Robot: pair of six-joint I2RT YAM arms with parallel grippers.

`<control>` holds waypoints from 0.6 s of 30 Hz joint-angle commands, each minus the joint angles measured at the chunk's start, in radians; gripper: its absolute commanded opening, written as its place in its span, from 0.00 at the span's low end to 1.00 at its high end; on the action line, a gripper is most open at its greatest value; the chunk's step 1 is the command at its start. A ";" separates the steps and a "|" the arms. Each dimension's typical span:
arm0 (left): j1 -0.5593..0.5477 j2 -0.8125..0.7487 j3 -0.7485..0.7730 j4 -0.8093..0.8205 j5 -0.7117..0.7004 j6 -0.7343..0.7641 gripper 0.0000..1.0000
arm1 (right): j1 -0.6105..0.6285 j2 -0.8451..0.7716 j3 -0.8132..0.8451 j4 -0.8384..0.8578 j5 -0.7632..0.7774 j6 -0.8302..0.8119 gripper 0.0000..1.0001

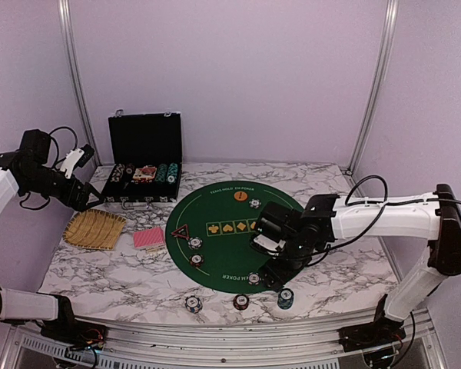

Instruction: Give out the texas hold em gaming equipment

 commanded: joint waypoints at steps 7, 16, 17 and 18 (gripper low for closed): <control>-0.004 -0.006 0.023 -0.023 0.025 0.003 0.99 | 0.070 -0.018 -0.063 -0.061 -0.028 0.068 0.82; -0.003 -0.006 0.027 -0.023 0.023 0.005 0.99 | 0.069 0.003 -0.088 -0.031 -0.028 0.057 0.73; -0.003 -0.006 0.027 -0.023 0.023 0.005 0.99 | 0.070 0.005 -0.088 -0.028 -0.028 0.055 0.72; -0.003 -0.006 0.027 -0.023 0.022 0.005 0.99 | 0.070 0.008 -0.089 -0.026 -0.028 0.052 0.71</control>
